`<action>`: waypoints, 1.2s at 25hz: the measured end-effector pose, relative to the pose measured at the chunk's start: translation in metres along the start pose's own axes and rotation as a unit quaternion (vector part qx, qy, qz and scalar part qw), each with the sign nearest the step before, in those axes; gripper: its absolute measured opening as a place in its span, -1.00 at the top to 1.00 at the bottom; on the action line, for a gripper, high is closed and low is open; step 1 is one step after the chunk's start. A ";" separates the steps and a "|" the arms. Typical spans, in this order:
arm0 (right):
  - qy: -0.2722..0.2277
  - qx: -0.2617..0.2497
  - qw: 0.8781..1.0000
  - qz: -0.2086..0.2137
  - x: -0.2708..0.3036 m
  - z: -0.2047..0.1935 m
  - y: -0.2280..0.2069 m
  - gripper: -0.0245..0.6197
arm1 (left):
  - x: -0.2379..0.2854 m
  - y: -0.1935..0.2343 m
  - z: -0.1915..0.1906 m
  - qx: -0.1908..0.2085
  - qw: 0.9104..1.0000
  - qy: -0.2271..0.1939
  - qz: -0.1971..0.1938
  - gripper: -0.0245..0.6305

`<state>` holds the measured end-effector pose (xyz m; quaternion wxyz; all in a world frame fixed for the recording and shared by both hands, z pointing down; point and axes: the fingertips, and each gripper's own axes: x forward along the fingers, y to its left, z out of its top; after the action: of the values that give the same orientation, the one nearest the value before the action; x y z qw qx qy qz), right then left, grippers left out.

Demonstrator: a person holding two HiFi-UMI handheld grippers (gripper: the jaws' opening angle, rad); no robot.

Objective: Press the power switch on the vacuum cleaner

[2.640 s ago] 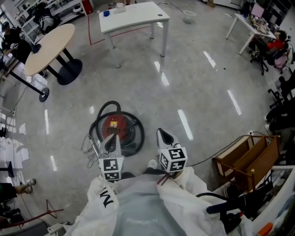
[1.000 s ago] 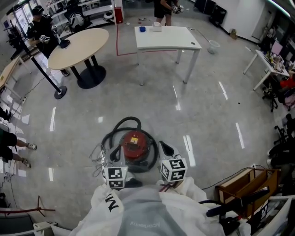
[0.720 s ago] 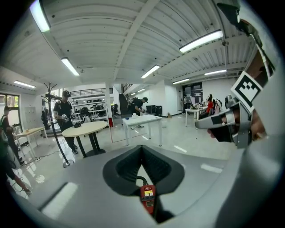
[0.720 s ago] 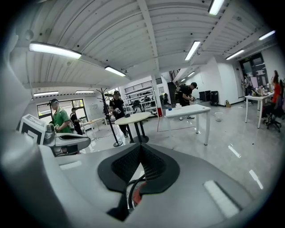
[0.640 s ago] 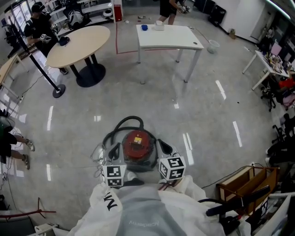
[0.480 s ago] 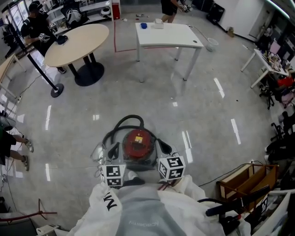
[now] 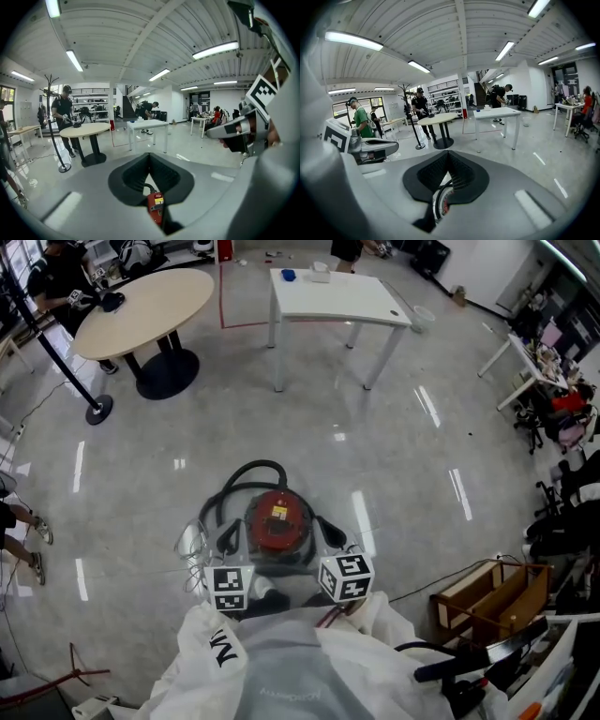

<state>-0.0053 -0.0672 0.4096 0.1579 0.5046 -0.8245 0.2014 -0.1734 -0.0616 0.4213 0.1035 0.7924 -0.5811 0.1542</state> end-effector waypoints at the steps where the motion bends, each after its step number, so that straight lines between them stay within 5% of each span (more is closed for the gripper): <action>1: 0.002 -0.001 1.000 -0.001 0.000 -0.001 0.002 0.92 | 0.000 0.002 -0.002 -0.003 1.000 0.001 0.000 0.93; 14: 0.022 -0.001 1.000 0.016 0.016 -0.012 0.005 0.92 | 0.000 0.014 -0.023 -0.017 0.999 0.031 0.021 0.93; 30: 0.065 0.024 0.997 0.034 0.060 -0.046 -0.043 0.92 | 0.049 -0.010 -0.056 -0.020 0.996 0.086 0.024 0.93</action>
<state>0.0093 -0.1086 0.4849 0.1922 0.4659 -0.8241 0.2586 -0.1573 -0.0830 0.4912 0.1649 0.7596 -0.5922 0.2123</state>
